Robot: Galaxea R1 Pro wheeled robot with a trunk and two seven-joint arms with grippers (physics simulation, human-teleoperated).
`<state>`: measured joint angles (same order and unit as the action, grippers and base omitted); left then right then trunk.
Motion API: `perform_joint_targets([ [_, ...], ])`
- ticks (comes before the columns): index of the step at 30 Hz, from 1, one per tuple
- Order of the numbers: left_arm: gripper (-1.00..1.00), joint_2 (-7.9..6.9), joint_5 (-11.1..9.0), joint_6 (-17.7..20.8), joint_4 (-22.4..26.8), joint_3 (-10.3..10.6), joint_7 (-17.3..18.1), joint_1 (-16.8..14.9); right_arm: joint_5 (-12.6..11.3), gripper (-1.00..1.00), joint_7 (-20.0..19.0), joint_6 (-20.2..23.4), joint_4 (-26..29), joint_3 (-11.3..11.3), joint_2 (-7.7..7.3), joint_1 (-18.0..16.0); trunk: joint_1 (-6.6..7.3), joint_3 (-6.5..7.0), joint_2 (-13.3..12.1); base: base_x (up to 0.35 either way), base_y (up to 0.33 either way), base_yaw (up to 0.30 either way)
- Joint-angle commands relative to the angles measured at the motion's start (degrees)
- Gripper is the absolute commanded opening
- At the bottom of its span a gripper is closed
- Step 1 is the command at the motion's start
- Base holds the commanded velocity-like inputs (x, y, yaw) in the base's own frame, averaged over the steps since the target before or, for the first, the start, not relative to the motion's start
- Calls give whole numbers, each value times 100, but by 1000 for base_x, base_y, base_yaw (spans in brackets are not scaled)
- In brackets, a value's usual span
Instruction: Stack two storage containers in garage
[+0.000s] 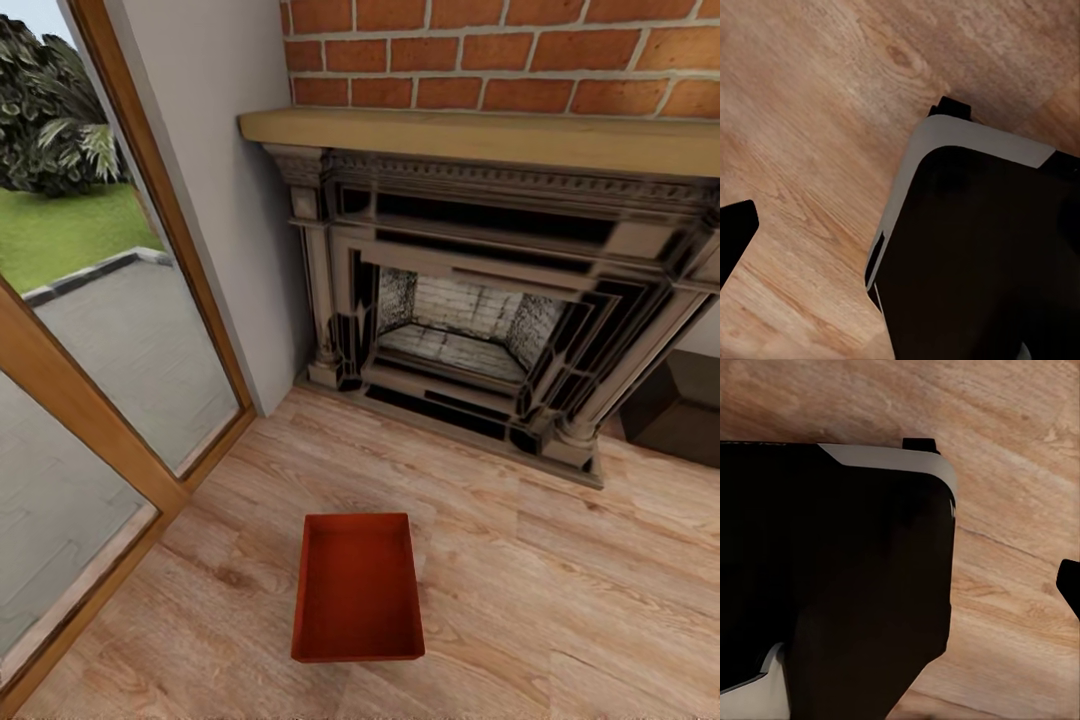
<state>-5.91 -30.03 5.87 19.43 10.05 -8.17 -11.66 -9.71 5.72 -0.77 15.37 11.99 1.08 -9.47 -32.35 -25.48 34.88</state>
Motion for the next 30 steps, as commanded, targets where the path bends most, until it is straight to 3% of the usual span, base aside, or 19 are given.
perform_joint_targets([
  [1, 100, -3, -47, 28, 19, 47, -44, -1, -59, 100, 34, -6, 1, 49, -2, -3, -1, -16, 6, 0, 0, 0],
  [30, 100, 20, -30, 28, 27, 50, -40, -2, -57, 100, 34, -11, 1, 58, 19, -3, -1, -285, 6, 0, 0, 0],
])
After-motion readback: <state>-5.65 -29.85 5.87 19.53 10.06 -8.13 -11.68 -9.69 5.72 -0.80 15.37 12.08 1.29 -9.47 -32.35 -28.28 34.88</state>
